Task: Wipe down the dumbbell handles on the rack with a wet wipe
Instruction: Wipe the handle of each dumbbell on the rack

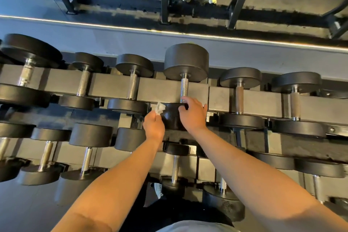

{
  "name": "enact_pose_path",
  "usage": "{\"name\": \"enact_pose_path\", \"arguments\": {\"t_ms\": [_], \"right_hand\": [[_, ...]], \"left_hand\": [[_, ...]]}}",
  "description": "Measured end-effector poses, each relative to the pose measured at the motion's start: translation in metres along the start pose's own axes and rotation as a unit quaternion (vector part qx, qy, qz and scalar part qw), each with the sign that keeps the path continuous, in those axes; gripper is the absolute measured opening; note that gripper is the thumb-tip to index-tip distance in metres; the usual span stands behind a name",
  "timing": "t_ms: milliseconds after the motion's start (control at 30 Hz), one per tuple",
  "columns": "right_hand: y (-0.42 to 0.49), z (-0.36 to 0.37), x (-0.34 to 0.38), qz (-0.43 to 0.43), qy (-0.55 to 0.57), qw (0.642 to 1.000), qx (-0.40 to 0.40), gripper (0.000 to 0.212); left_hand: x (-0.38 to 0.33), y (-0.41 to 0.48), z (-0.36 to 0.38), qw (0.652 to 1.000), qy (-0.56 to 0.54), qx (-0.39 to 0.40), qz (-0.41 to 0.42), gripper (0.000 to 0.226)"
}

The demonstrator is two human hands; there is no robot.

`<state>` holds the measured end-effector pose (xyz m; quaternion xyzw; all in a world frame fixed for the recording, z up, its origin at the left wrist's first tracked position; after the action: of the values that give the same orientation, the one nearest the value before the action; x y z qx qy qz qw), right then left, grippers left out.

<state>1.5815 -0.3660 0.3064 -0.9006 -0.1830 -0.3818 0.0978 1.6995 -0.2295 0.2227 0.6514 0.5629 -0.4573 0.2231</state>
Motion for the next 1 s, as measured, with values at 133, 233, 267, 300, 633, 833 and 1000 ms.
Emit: {"name": "enact_pose_path", "arguments": {"t_ms": [133,233,267,300,633,833,1000], "right_hand": [[0.018,-0.004,-0.004,0.077,0.097,0.992,-0.01,0.03],[0.031,-0.007,-0.004,0.109,0.082,0.99,-0.022,0.029],[0.037,-0.008,-0.003,0.114,0.073,0.99,-0.026,0.03],[0.042,-0.006,-0.003,0.122,0.063,0.99,-0.027,0.03],[0.057,-0.002,-0.016,0.164,-0.011,0.982,-0.09,0.036],[0.059,-0.003,-0.016,0.164,-0.033,0.982,-0.092,0.039],[0.059,-0.002,-0.016,0.163,-0.036,0.982,-0.088,0.04]], "left_hand": [[-0.042,0.026,-0.005,0.992,0.061,0.006,0.108,0.021],[-0.063,0.05,0.0,0.994,0.028,0.003,0.102,0.024],[-0.071,0.058,0.004,0.995,0.016,0.02,0.098,0.017],[-0.077,0.063,0.016,0.992,0.007,0.062,0.108,0.02],[-0.122,0.079,0.07,0.993,-0.071,0.095,0.027,0.023],[-0.131,0.083,0.102,0.992,-0.04,0.118,0.025,0.01],[-0.137,0.085,0.113,0.992,0.039,0.11,0.04,0.018]]}}
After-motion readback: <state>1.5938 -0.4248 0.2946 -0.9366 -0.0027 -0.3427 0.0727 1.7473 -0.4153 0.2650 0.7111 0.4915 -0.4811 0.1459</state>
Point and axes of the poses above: each hand's wrist, its own y-axis towards the middle knuckle, its own z-axis out of the palm, x = y × z, the point moved 8 cm from there along y, towards the middle knuckle, and after that the axes turned 13 degrees about -x, right-handed, at the moved point
